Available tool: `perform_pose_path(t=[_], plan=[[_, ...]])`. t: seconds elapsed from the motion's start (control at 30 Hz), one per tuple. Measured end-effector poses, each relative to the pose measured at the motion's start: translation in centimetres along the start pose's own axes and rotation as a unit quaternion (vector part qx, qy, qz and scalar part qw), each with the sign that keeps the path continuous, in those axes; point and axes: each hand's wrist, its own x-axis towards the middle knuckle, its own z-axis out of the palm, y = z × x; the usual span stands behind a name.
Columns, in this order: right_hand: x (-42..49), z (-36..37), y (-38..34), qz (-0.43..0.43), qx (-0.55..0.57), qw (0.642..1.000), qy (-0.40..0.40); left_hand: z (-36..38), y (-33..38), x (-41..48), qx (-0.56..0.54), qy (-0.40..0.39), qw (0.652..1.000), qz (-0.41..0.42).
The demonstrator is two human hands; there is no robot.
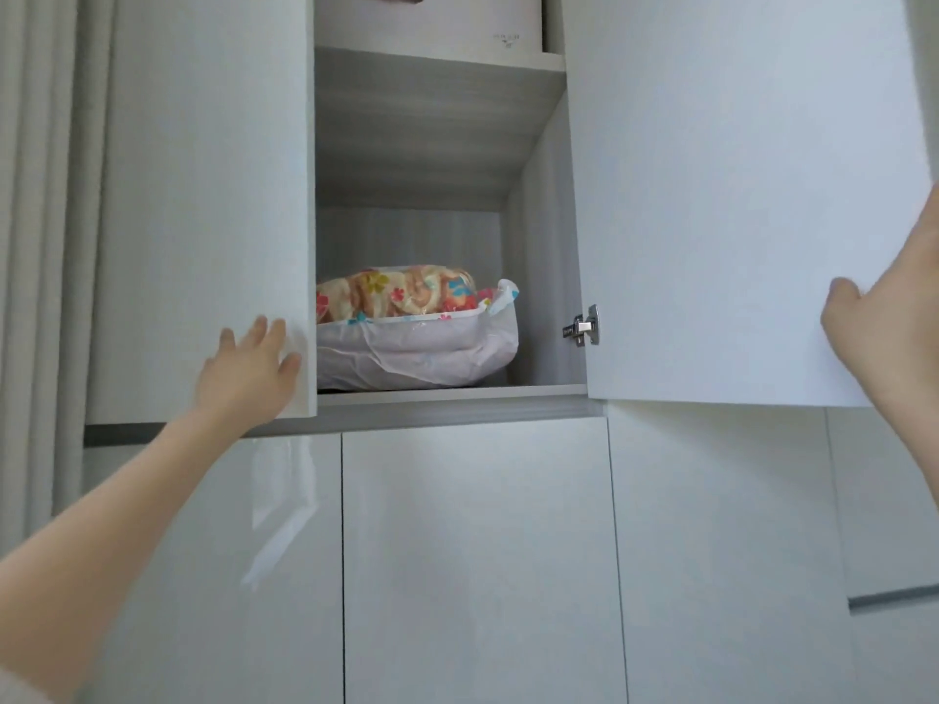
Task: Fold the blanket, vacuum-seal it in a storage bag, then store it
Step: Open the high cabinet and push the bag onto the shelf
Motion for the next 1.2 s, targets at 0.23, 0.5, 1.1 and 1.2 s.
perform_pose_path(t=[0.23, 0.5, 1.1, 1.2], plan=[[-0.6, -8.8, -9.4, 0.016, 0.025, 0.999, -0.039, 1.1, 0.4, 0.2, 0.081, -0.035, 0.994, 0.064], [-9.5, -8.7, -21.2, -0.143, 0.18, 0.967, -0.113, 2.5, -1.9, 2.0, 0.073, -0.009, 0.992, 0.106], [-24.9, 15.2, -30.4, -0.281, 0.008, 0.884, -0.374, 10.3, -5.9, 8.1, 0.045, 0.049, 0.969, 0.239], [-25.3, 16.6, -30.6, -0.281, -0.02, 0.88, -0.383, 11.1, -6.0, 8.6, 0.047, 0.064, 0.966, 0.245]])
